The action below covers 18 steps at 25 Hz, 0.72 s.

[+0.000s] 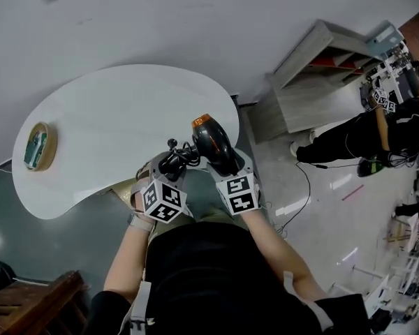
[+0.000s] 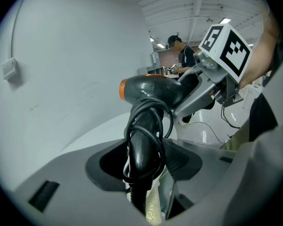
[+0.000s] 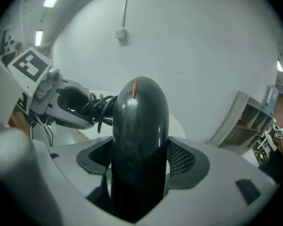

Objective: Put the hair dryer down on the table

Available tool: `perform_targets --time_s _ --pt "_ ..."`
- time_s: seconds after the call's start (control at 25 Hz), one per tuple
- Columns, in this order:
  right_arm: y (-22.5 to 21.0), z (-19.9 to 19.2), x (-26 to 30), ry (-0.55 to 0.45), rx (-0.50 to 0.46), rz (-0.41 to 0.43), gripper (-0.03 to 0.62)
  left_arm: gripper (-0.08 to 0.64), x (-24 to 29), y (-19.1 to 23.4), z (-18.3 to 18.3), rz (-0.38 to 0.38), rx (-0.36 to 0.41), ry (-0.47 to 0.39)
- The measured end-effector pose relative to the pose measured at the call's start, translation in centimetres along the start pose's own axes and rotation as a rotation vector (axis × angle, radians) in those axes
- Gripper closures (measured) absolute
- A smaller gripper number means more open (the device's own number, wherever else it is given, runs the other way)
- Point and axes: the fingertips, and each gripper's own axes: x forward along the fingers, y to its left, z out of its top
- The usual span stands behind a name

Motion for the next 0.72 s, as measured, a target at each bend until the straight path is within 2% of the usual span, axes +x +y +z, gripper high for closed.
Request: perform_targets --time_s 0.32,0.72 --pt "3.1 3.9 5.2 0.042 -0.029 0.071 0.242 0.331 -0.2 5.8 -3.4 0.02 -0.075 0.037" --pt "4.9 4.9 9.9 0.105 -0.087 0.197 0.242 0.331 0.7 8.2 -6.9 0.061 -0.195 0.117"
